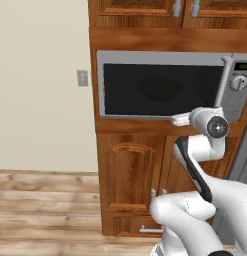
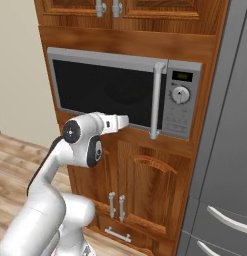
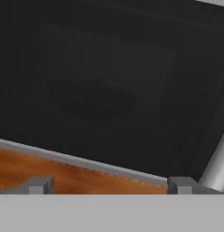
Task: Place the bowl containing the hot dog and fish in the microwave. Close the microwave door and press the start button to microwave the meal.
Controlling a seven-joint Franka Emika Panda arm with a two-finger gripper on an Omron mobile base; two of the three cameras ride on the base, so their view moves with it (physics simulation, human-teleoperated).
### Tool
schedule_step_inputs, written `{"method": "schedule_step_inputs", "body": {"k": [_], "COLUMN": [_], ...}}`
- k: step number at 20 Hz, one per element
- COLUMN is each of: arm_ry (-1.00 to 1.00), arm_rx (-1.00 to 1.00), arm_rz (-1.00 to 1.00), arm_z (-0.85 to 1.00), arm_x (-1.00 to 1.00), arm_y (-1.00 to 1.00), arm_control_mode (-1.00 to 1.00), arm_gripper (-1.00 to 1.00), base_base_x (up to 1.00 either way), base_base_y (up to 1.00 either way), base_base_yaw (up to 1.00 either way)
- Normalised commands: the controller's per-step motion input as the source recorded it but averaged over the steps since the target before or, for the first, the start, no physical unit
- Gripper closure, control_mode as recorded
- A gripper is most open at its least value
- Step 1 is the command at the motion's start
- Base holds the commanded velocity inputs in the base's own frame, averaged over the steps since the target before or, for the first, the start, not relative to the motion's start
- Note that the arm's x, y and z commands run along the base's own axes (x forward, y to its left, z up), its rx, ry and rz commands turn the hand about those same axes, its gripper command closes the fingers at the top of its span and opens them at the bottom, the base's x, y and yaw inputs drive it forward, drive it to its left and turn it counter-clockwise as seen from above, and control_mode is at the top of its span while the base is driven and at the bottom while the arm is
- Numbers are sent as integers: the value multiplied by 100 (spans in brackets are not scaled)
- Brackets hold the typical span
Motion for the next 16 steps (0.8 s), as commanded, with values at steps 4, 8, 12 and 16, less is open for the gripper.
{"method": "schedule_step_inputs", "body": {"k": [4,8,12,16], "arm_ry": [10,20,18,3], "arm_rx": [37,42,41,38], "arm_rz": [-4,-10,-10,-10], "arm_z": [48,41,29,1], "arm_x": [-88,-88,-82,-68], "arm_y": [-19,-22,-16,-26], "arm_control_mode": [-100,-100,-100,-100], "arm_gripper": [-100,-100,-100,-100], "base_base_x": [0,0,0,0], "base_base_y": [0,0,0,0], "base_base_yaw": [0,0,0,0]}}
